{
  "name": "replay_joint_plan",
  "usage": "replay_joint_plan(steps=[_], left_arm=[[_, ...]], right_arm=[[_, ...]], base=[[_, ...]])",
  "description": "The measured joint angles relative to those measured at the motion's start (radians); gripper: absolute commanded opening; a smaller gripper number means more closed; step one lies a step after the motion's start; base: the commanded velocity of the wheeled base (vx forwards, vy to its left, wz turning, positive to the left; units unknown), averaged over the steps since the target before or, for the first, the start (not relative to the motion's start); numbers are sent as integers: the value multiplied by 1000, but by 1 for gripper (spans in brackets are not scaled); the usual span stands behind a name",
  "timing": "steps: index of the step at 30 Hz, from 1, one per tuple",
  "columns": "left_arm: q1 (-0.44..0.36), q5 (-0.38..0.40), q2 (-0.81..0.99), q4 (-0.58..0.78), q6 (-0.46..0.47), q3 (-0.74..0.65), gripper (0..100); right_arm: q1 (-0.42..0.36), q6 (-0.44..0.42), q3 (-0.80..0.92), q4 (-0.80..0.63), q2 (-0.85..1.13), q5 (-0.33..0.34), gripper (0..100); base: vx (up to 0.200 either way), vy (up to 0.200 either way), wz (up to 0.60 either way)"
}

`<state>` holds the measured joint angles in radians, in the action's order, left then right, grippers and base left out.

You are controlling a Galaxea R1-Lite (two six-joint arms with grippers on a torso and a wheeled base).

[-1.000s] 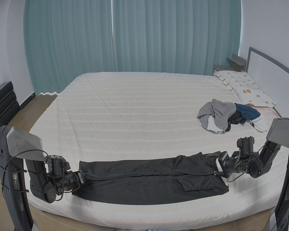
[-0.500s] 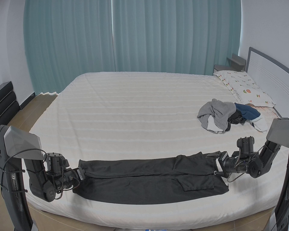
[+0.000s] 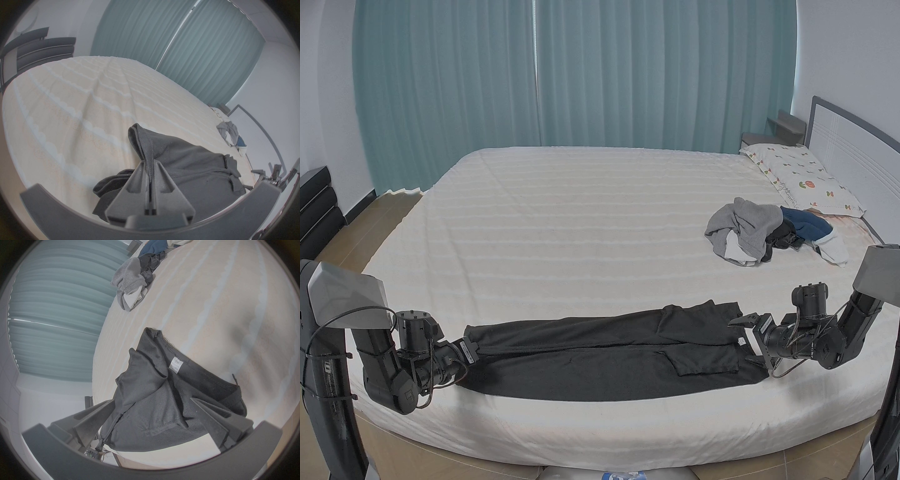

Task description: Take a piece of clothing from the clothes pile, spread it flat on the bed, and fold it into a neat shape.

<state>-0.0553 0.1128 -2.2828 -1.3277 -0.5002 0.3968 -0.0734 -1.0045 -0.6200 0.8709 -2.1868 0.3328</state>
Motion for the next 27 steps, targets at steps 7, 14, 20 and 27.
replay_joint_plan(steps=[7, 14, 20, 27], left_arm=[[-7, 0, -2, 1, -42, 28, 0], [-28, -6, 3, 1, -80, 39, 0], [-38, -11, 22, 2, -81, 41, 0], [-55, -14, 72, 17, -83, 39, 0]], right_arm=[[-1, 0, -5, 0, -3, -1, 100], [-1, 0, -6, 0, -4, -2, 100], [-1, -1, -6, 0, -5, -2, 100], [-3, -1, -6, 0, -5, -1, 100]], base=[[0, 0, 0], [0, 0, 0], [0, -167, 0], [0, -200, 0]])
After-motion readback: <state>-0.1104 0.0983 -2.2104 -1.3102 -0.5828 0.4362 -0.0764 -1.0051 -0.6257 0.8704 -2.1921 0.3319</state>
